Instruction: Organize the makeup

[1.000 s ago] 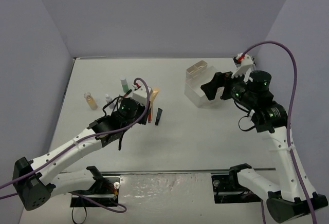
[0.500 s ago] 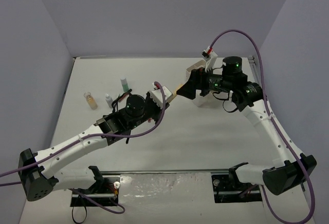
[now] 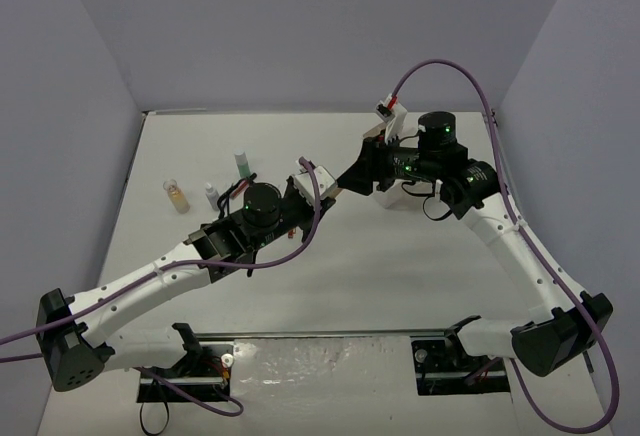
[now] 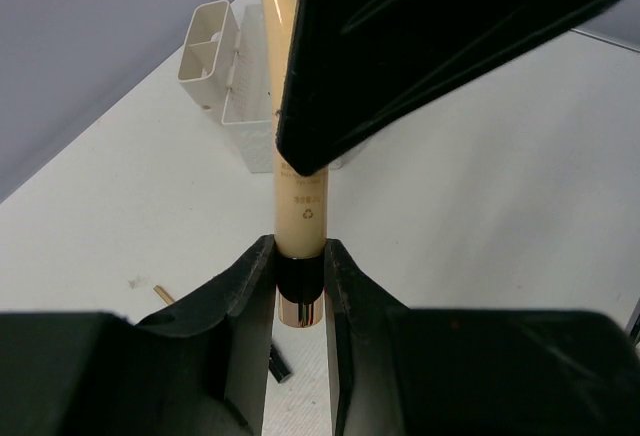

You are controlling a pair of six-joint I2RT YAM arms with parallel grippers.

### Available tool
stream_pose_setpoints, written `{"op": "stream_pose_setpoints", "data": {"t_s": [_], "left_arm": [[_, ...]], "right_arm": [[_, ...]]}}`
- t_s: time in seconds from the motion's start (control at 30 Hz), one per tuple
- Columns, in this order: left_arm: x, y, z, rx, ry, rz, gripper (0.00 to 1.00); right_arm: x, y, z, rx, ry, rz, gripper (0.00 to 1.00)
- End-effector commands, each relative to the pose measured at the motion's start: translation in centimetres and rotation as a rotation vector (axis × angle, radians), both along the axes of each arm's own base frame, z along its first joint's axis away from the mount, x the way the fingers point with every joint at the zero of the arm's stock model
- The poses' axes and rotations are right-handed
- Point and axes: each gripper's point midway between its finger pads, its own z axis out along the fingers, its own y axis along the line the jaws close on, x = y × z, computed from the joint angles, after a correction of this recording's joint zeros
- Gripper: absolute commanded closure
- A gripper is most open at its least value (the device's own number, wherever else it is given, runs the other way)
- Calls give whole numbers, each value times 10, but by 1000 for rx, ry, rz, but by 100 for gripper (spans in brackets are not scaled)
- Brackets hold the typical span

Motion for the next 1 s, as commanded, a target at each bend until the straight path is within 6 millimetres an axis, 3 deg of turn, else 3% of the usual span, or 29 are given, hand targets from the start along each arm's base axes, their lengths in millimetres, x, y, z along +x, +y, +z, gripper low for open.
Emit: {"op": "stream_pose_setpoints", "data": {"t_s": [0.0,0.13,0.2,0.3,0.43,0.57,0.77,0.97], "left_arm": [[0,-8,43,-110,-88,-24,100],[1,-9,37,-104,-70,-20,100],[1,-8,35,-103,-61,-10,99],[4,-4,28,-102,-35,24,82],[16,15,18,-107,-2,159,35],[21,41,7,-91,58,299,7],[19,108,-5,-31,137,548,3],[4,180,-31,-5,281,743,3]], "right_arm": [[10,3,10,19,-65,-27,65],[16,-2,6,-2,-78,-68,88],[18,-4,5,-11,-85,-83,94],[24,-9,3,-32,-102,-129,99],[39,-20,1,-72,-130,-223,100],[70,-42,-9,-168,-169,-384,100],[131,-84,-19,-339,-224,-618,100],[202,-130,-35,-475,-220,-797,100]]}}
